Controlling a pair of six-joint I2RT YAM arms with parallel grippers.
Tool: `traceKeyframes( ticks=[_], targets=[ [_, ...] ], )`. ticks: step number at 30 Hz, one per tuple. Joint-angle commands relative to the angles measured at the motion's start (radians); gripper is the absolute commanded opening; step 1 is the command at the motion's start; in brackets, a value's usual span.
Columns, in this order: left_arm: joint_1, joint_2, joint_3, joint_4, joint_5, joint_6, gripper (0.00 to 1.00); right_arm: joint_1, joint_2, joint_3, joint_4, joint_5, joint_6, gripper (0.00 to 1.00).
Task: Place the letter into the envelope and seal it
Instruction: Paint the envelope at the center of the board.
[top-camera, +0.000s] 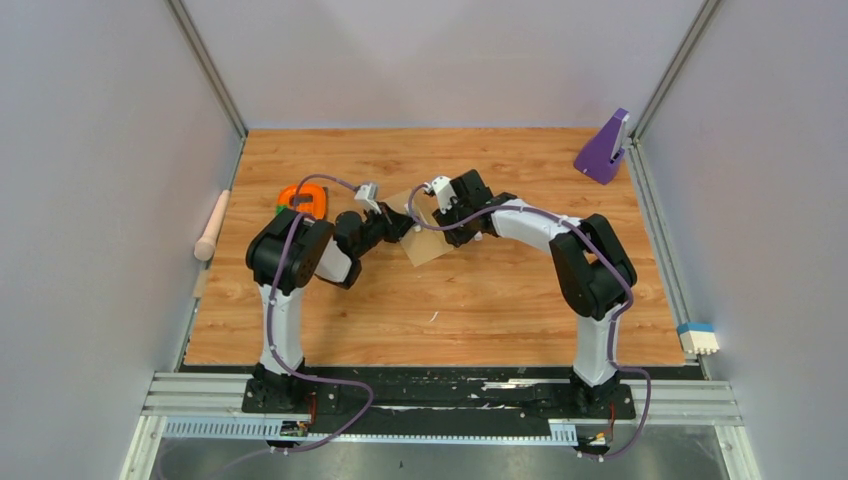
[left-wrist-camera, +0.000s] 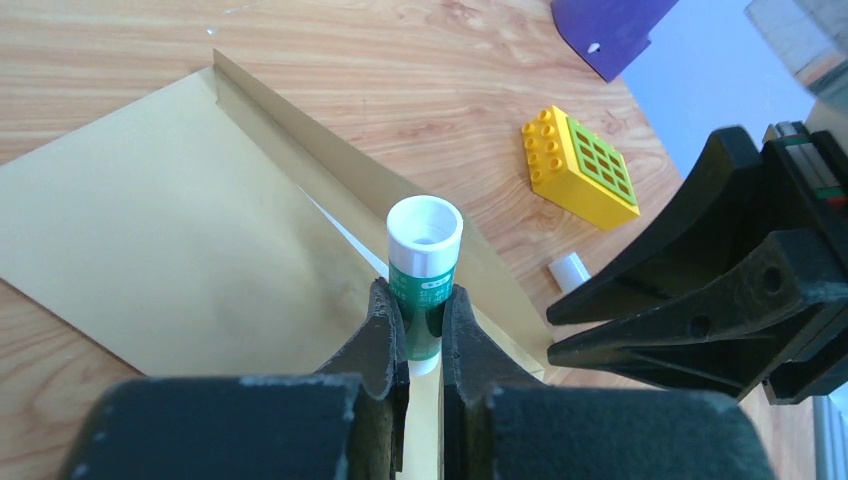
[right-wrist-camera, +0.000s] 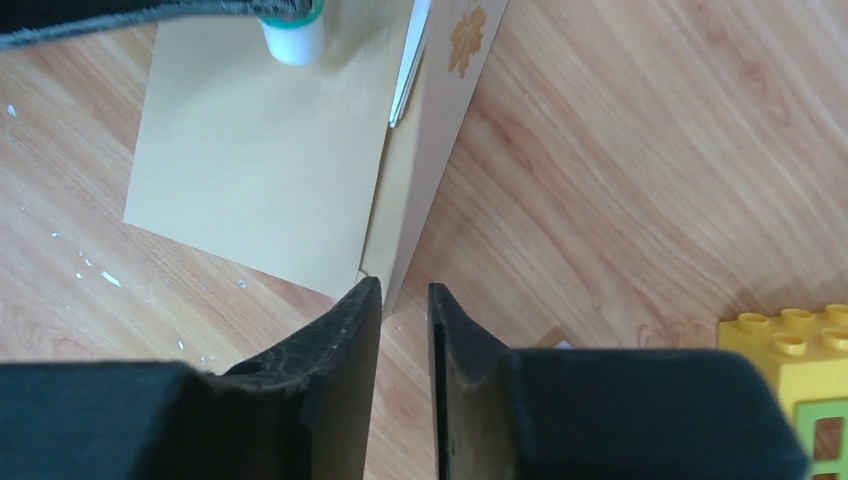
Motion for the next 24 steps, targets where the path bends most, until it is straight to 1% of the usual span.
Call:
traceKeyframes(
  ticks=[1,4,8,9,15,19,24],
  targets=[
    [0.011,-0.055,-0.001,0.018,-0.028,0.049,0.0,-0.003,-0.043,-0.017,0.001,0.004,0.0,0.22],
    [0.011,-0.049,0.004,0.029,-0.028,0.038,0.0,-0.003,-0.038,-0.008,0.002,0.005,-0.001,0.14],
    [0.011,-0.049,0.006,0.036,-0.035,0.037,0.0,-0.003,-0.04,-0.007,-0.005,-0.002,-0.007,0.01],
    [0.011,-0.049,0.007,0.038,-0.036,0.034,0.0,-0.003,-0.042,-0.01,-0.009,-0.004,-0.009,0.0],
    [0.011,-0.046,0.021,0.047,-0.047,0.036,0.0,-0.003,-0.066,-0.033,-0.039,-0.038,-0.012,0.0],
    [0.011,-0.048,0.019,0.034,-0.042,0.048,0.0,-0.003,-0.074,-0.046,-0.039,-0.019,-0.015,0.0],
    [0.01,-0.066,0.011,-0.023,-0.05,0.091,0.0,-0.003,-0.069,-0.052,-0.04,-0.026,-0.015,0.0]
  ],
)
